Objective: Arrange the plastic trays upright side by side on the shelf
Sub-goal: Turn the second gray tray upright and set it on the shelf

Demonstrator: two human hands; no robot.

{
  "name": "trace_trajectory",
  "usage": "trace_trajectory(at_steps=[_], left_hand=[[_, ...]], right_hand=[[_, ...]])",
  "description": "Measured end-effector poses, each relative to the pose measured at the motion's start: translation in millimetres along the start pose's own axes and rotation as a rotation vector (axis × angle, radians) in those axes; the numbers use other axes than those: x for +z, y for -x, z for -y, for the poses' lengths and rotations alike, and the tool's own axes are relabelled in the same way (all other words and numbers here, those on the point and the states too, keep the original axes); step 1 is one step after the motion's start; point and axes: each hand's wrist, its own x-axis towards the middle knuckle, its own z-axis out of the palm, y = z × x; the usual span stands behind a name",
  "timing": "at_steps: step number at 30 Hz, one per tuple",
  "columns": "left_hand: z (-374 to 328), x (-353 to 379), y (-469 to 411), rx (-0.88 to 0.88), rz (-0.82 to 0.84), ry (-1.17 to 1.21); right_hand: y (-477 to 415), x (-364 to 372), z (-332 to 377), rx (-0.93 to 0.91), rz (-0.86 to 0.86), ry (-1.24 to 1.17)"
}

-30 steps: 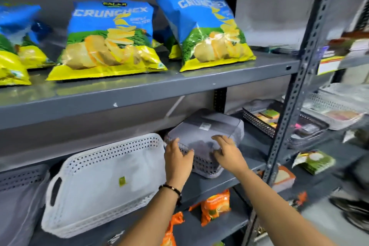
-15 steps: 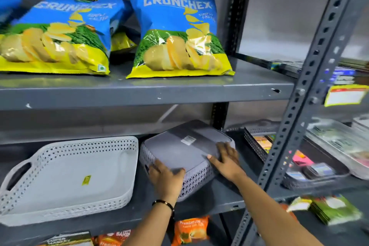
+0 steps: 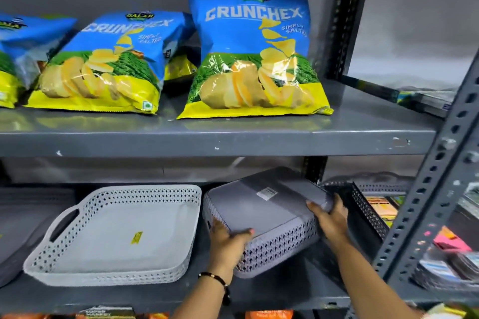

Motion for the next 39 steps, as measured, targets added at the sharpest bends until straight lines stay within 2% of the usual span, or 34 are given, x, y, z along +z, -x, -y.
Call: trace_trajectory(at_steps=[3, 8, 11, 13, 14, 16, 18, 21, 25, 27, 30, 39], left_hand=[[-40.0, -10.6, 4.8, 0.033, -0.035, 0.105], [-79.9, -49.5, -16.5, 0.121, -0.136, 0.306], [-83.3, -63.1, -17.7, 0.170, -0.105, 0.478], [-79.7, -68.2, -14.9, 0.157, -0.039, 0.518], [-75.5, -68.4, -14.4, 0.150, 0.005, 0.514], [-65.1, -65.3, -12.5, 0.124, 0.061, 0.430], [-55.6, -61.9, -19.0, 0.148, 0.036, 0.233], [-39.0, -58.7, -37.5, 0.178, -0.060, -0.065], [-22.1, -49.3, -42.9, 0.218, -0.166, -0.307], [-14.5, -43.3, -41.8, 0.216, -0.230, -0.379], [-12.0, -36.9, -40.4, 0.202, -0.283, -0.501], [-13.2, -26.2, -35.1, 0.147, -0.264, -0.670]], right_hand=[[13.0, -8.1, 25.8, -0.176, -0.166, -0.100], [44.5, -35.8, 67.3, -0.487, -0.166, -0.439], [57.6, -46.4, 69.5, -0.537, -0.113, -0.532], [62.7, -50.5, 67.2, -0.481, -0.066, -0.536], [62.7, -50.9, 65.7, -0.414, -0.060, -0.472], [55.7, -46.3, 67.1, -0.209, -0.074, -0.198], [43.0, -39.1, 76.0, -0.051, -0.118, 0.106], [29.8, -31.0, 84.6, -0.095, -0.137, 0.373], [28.6, -19.7, 54.2, -0.074, 0.005, 0.651], [31.6, -15.2, 39.8, -0.019, 0.028, 0.738], [30.8, -14.7, 26.0, -0.118, 0.085, 0.850], [20.6, -19.4, 24.3, -0.306, 0.163, 0.813]])
